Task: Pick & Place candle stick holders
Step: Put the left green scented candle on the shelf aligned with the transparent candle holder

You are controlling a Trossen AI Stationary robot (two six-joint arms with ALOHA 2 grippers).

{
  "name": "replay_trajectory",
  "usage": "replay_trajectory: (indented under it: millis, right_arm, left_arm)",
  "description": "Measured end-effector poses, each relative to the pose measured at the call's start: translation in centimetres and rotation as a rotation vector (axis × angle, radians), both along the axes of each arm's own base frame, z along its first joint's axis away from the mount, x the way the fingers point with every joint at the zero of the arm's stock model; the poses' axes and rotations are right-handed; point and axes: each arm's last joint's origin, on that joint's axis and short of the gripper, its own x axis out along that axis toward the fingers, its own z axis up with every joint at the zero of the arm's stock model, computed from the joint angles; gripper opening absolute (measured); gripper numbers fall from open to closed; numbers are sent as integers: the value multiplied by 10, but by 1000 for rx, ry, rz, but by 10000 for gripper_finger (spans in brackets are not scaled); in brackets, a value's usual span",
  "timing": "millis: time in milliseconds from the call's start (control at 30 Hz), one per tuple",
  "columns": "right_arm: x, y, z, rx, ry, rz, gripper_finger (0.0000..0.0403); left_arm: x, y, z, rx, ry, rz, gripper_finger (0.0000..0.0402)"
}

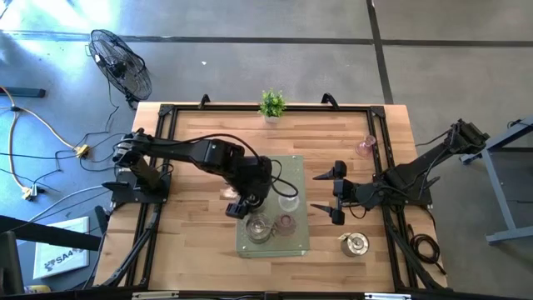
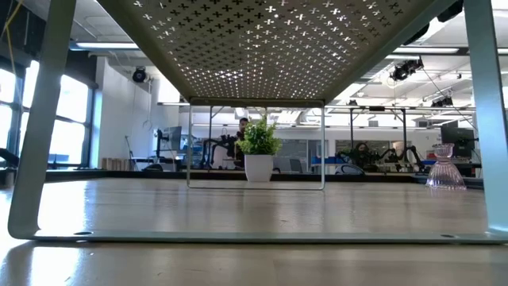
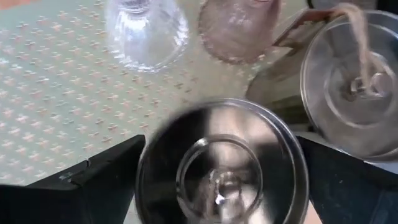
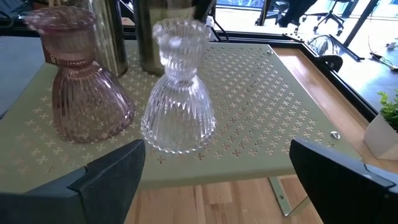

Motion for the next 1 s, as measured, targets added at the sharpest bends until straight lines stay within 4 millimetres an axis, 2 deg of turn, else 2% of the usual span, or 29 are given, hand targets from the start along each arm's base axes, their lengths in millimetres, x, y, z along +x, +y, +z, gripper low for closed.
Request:
replay_trajectory:
  millis: [500, 1000]
  right_arm:
    - [0, 0, 0, -1, 3, 0, 393]
    - [0, 0, 0, -1, 3, 0, 393]
  left_arm:
    - [2, -1, 1, -3, -35, -47, 376]
    - [2, 1, 1, 49, -40, -17, 376]
